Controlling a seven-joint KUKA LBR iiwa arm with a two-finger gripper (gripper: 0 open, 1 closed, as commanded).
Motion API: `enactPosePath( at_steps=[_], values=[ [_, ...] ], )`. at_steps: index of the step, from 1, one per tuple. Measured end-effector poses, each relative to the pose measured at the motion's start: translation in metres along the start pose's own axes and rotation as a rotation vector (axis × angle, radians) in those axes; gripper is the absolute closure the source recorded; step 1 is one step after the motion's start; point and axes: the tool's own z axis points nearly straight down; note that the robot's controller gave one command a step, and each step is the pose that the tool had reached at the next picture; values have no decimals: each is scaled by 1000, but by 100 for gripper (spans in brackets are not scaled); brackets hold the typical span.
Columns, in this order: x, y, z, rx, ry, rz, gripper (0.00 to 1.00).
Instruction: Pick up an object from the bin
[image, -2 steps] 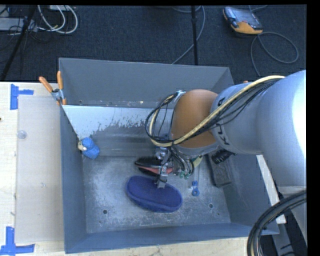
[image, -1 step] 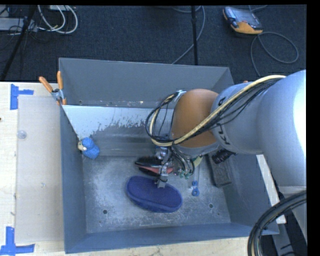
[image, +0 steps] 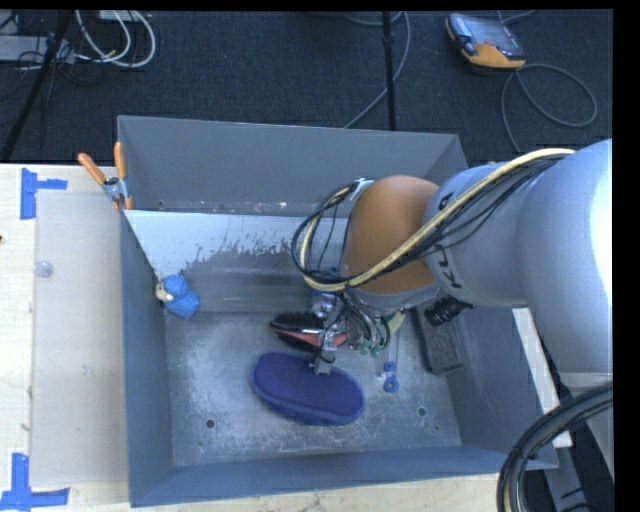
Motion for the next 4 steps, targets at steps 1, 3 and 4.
enactPosePath(
  at_steps=[1,3,4],
  values=[
    [0,0,-2,-1,1,0,100],
    [2,0,-26,0,7,1,100],
    [1,0,-40,-1,3,1,100]
  ],
)
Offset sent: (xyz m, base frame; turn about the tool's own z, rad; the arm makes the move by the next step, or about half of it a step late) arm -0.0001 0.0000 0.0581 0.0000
